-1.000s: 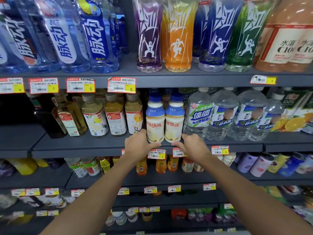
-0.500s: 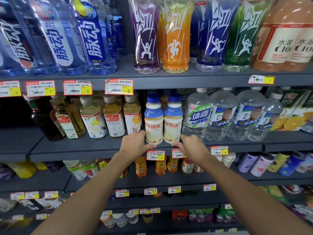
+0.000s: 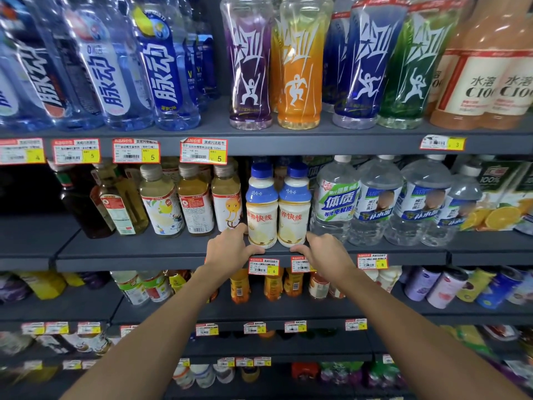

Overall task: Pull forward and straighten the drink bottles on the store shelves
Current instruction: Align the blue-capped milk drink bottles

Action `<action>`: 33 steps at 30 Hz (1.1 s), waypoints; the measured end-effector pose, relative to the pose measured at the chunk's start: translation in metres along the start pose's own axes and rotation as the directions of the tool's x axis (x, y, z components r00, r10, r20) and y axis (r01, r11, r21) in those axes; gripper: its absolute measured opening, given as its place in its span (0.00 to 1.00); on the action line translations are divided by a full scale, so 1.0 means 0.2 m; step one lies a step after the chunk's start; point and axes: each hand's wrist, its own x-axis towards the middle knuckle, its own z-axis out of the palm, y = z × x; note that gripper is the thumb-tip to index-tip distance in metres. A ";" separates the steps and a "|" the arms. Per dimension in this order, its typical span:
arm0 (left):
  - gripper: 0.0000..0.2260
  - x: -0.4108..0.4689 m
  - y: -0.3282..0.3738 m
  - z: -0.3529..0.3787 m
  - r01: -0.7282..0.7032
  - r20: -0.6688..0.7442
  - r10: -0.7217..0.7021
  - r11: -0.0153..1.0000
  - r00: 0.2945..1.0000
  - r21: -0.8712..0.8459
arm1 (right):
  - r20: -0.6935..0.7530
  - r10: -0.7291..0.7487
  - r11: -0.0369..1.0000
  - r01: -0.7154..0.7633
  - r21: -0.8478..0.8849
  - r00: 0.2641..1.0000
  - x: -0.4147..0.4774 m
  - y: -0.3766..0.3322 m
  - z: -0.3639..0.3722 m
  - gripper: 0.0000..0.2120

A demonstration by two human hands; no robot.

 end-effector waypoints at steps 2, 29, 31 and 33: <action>0.25 -0.01 0.00 0.00 -0.003 -0.010 0.003 1.000 1.000 0.003 | 0.002 -0.007 1.000 0.007 0.007 1.000 0.00 0.00 0.00 0.27; 0.23 -0.06 0.05 -0.02 -0.025 -0.033 0.027 0.996 0.999 0.081 | -0.067 -0.074 0.996 0.077 0.044 0.995 -0.06 -0.02 -0.02 0.16; 0.25 -0.07 0.05 -0.03 -0.036 -0.026 0.038 0.995 0.999 0.089 | -0.074 0.012 0.994 -0.005 0.105 0.997 -0.07 -0.02 -0.03 0.22; 0.28 -0.08 0.04 -0.04 -0.040 -0.048 0.043 0.997 0.998 0.065 | -0.136 0.027 0.992 -0.010 0.124 0.990 -0.09 -0.02 -0.03 0.21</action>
